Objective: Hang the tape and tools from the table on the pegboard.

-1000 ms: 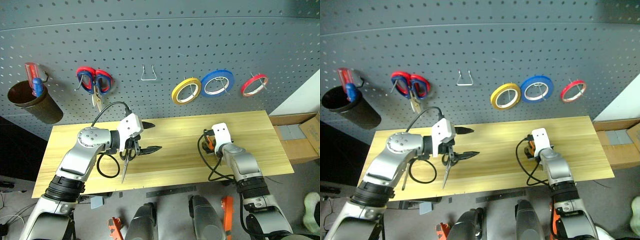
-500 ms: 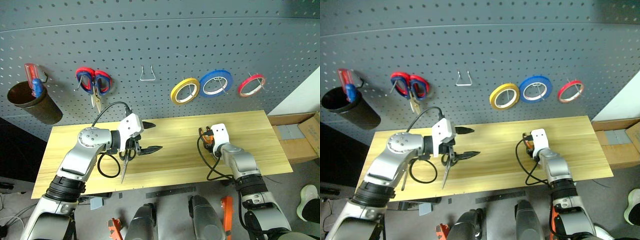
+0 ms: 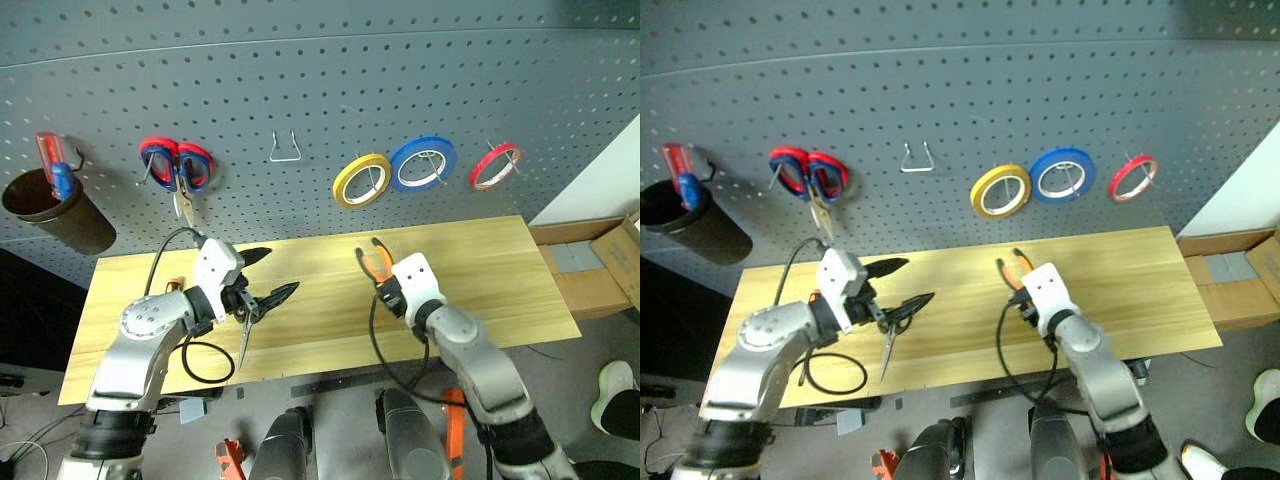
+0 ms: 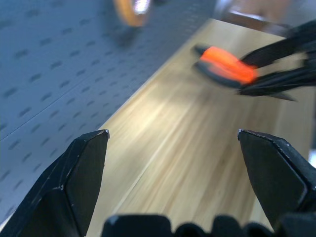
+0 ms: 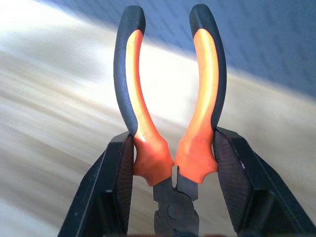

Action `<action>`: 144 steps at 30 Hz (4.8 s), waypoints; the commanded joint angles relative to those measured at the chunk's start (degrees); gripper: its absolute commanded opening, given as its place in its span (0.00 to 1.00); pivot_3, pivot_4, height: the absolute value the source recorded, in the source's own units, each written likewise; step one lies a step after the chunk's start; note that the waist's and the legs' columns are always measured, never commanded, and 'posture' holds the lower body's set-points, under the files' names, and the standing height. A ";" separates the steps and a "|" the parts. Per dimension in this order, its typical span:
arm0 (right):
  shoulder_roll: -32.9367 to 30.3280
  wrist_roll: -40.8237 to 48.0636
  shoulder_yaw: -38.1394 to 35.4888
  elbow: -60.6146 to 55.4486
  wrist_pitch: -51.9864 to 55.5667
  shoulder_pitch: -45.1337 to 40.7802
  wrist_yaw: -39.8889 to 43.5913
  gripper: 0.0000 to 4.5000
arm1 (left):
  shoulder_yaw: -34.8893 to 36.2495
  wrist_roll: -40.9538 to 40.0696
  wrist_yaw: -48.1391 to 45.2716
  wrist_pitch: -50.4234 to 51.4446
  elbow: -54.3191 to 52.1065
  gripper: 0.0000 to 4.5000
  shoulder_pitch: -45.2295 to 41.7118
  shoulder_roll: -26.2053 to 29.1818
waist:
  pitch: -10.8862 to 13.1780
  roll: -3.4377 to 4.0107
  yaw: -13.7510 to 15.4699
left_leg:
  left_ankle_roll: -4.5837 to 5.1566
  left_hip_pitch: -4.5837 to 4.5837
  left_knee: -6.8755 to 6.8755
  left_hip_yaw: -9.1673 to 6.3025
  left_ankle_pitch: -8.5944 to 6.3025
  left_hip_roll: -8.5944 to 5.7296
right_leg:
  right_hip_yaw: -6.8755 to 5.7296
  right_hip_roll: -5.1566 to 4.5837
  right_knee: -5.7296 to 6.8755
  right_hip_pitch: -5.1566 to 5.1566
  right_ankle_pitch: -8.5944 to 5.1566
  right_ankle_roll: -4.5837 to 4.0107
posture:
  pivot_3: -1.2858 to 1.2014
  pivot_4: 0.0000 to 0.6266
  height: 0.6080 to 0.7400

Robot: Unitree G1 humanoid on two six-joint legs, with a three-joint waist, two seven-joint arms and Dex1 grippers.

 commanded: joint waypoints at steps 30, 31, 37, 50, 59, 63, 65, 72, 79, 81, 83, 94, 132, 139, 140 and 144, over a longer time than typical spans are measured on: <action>19.20 2.26 -4.76 45.73 -46.19 -52.34 2.51 0.42 | 13.77 -12.75 12.72 -1.25 -13.81 1.00 3.44 -3.11 | -0.56 -0.89 5.30 | -0.48 0.04 -0.17 -0.07 0.25 0.01 | -0.04 0.11 -0.02 -0.19 0.07 -0.12 | 0.57 0.32 1.00; 18.76 1.76 -5.17 48.82 -48.99 -53.69 2.25 0.42 | 13.44 -12.63 12.65 -1.26 -13.61 1.00 3.01 -3.15 | -0.56 -0.89 5.37 | -0.48 0.02 -0.17 -0.07 0.25 0.00 | -0.03 0.11 -0.03 -0.21 0.07 -0.12 | 0.57 0.32 1.00; 16.38 -0.25 -7.70 61.08 -59.84 -58.88 0.67 0.42 | 12.20 -12.63 12.39 -1.12 -12.51 1.00 1.10 -3.48 | -0.57 -0.91 5.86 | -0.50 -0.03 -0.21 -0.07 0.26 0.00 | -0.04 0.10 -0.02 -0.29 0.07 -0.13 | 0.57 0.32 1.00; 11.41 -4.50 -8.48 71.71 -70.37 -57.88 -1.82 0.42 | 11.01 -12.48 11.71 -1.30 -10.68 1.00 -0.95 -3.32 | -0.58 -0.92 5.68 | -0.53 -0.06 -0.22 0.00 0.28 0.01 | 0.02 0.11 0.02 -0.41 0.08 -0.13 | 0.57 0.32 1.00; 11.96 -4.23 -8.99 71.68 -69.43 -53.65 -2.55 0.42 | 10.83 -12.39 11.39 -1.48 -9.68 1.00 -1.81 -3.19 | -0.58 -0.92 5.74 | -0.55 -0.09 -0.20 0.00 0.29 0.01 | 0.03 0.11 0.02 -0.42 0.08 -0.14 | 0.56 0.31 1.00; 11.26 -4.82 -9.22 73.75 -70.51 -52.84 -3.74 0.42 | 10.64 -12.21 11.41 -1.45 -9.67 1.00 -1.90 -3.34 | -0.58 -0.92 5.73 | -0.57 -0.09 -0.19 0.00 0.30 0.01 | 0.03 0.11 0.03 -0.43 0.09 -0.14 | 0.56 0.32 1.00; 10.81 -5.29 -9.29 74.38 -70.66 -52.57 -4.59 0.42 | 10.60 -12.05 11.47 -1.50 -9.68 1.00 -1.81 -3.43 | -0.58 -0.93 5.75 | -0.61 -0.08 -0.19 0.00 0.32 0.01 | 0.03 0.11 0.04 -0.43 0.09 -0.15 | 0.56 0.32 1.00; 10.24 -5.31 -9.93 74.28 -68.72 -51.25 -6.57 0.42 | 10.33 -10.88 12.32 -1.46 -9.28 1.00 -2.07 -3.48 | -0.59 -0.93 5.83 | -0.67 -0.07 -0.15 -0.03 0.38 0.01 | 0.00 0.13 0.09 -0.40 0.14 -0.23 | 0.56 0.33 1.00; 9.66 -5.94 -9.62 71.45 -66.08 -49.27 -7.64 0.82 | 9.29 -9.79 12.89 -1.30 -8.38 1.00 -2.66 -3.50 | -0.59 -0.93 5.82 | -0.79 -0.07 -0.14 -0.02 0.48 0.09 | -0.03 0.26 0.12 -0.39 0.25 -0.39 | 0.55 0.34 1.00; 9.36 -7.07 -9.23 69.56 -65.21 -48.39 -8.32 0.99 | 8.88 -9.62 12.99 -1.30 -8.25 1.00 -2.79 -3.63 | -0.60 -0.93 5.88 | -0.84 -0.04 -0.12 -0.02 0.55 0.14 | -0.08 0.34 0.12 -0.33 0.32 -0.46 | 0.55 0.34 1.00; 8.92 -8.18 -9.01 66.07 -63.82 -47.04 -8.72 0.99 | 8.46 -9.46 13.06 -1.25 -8.21 1.00 -2.84 -3.86 | -0.60 -0.93 5.95 | -0.86 -0.05 -0.13 -0.05 0.62 0.17 | -0.13 0.38 0.12 -0.31 0.42 -0.50 | 0.55 0.34 1.00; 3.57 -7.70 -11.31 31.01 -43.25 -33.69 -5.78 0.99 | 7.37 -8.18 16.02 1.25 -8.97 1.00 -1.06 -4.57 | -0.60 -0.93 6.07 | -0.92 -0.08 -0.19 0.24 0.70 0.79 | -0.08 0.95 0.01 -0.40 0.64 -0.69 | 0.55 0.34 1.00; -15.14 25.23 -0.03 -11.41 16.73 -16.44 10.72 0.99 | -7.29 5.76 30.42 39.40 9.44 1.00 -4.93 -6.28 | -0.58 -0.93 5.69 | -0.66 0.02 -0.15 0.24 0.56 0.85 | -0.08 1.06 -0.03 -0.24 0.67 -0.74 | 0.51 0.43 1.00; -16.11 24.78 0.15 -11.75 16.43 -16.17 12.25 1.00 | -7.47 7.25 30.38 37.19 14.90 0.92 -6.98 -8.31 | -0.58 -0.92 5.66 | -0.67 0.05 -0.15 0.24 0.56 0.87 | -0.08 1.05 -0.04 -0.22 0.67 -0.74 | 0.50 0.42 1.00; -16.13 25.01 -0.04 -11.76 16.70 -16.08 12.43 1.00 | -7.64 7.46 30.13 36.74 15.34 0.87 -7.08 -8.27 | -0.58 -0.92 5.60 | -0.67 0.06 -0.15 0.25 0.56 0.86 | -0.08 1.05 -0.04 -0.21 0.67 -0.74 | 0.50 0.42 1.00; -17.69 25.01 0.45 -11.92 16.61 -15.88 13.86 1.00 | -8.64 8.21 28.66 35.56 16.29 0.57 -7.20 -7.68 | -0.58 -0.92 5.35 | -0.66 0.08 -0.15 0.25 0.56 0.86 | -0.07 1.04 -0.04 -0.18 0.67 -0.74 | 0.49 0.42 1.00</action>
